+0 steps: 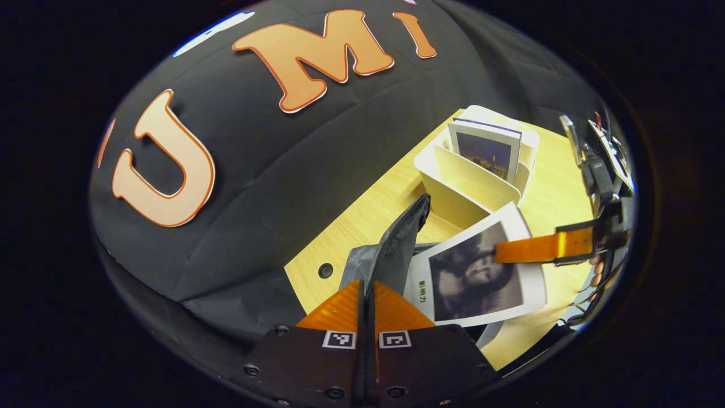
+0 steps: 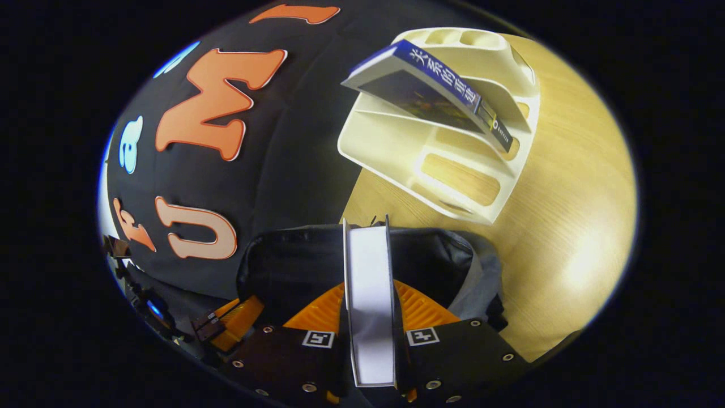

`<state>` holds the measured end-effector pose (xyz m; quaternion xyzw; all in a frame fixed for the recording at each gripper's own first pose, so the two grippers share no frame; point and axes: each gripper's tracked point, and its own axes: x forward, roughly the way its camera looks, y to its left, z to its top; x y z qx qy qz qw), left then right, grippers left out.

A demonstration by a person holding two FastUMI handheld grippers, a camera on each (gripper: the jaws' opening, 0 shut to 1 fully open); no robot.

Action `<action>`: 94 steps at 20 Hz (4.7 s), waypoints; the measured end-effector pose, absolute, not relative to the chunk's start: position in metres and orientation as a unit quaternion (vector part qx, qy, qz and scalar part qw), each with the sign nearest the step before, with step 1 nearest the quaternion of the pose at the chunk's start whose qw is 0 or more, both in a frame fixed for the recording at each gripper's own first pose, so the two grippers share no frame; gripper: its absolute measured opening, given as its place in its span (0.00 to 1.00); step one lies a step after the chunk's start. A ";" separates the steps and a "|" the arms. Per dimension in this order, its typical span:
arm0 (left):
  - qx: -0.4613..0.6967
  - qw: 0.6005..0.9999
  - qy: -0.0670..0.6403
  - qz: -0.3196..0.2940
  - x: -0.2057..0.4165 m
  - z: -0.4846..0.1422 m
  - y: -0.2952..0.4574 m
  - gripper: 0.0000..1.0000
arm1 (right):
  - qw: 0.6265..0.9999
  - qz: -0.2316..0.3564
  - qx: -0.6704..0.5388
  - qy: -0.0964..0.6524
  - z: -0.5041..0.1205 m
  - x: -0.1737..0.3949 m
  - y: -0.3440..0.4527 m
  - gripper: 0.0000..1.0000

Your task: Open the schoolbag, grab two books from the bookshelf and put them into the schoolbag.

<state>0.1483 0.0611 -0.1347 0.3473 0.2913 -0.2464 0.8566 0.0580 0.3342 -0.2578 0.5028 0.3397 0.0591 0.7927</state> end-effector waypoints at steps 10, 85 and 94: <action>0.347 0.852 0.289 -0.264 0.137 -0.141 0.049 0.01 | 0.787 0.022 0.532 0.311 -0.285 0.106 0.384 0.32; 0.243 0.872 0.368 -0.213 0.109 -0.197 0.090 0.01 | 0.876 0.001 -0.055 0.480 -0.126 0.193 0.124 0.36; 0.276 0.862 0.360 -0.227 0.125 -0.194 0.087 0.01 | 0.911 0.025 0.030 0.411 -0.042 0.086 0.125 0.35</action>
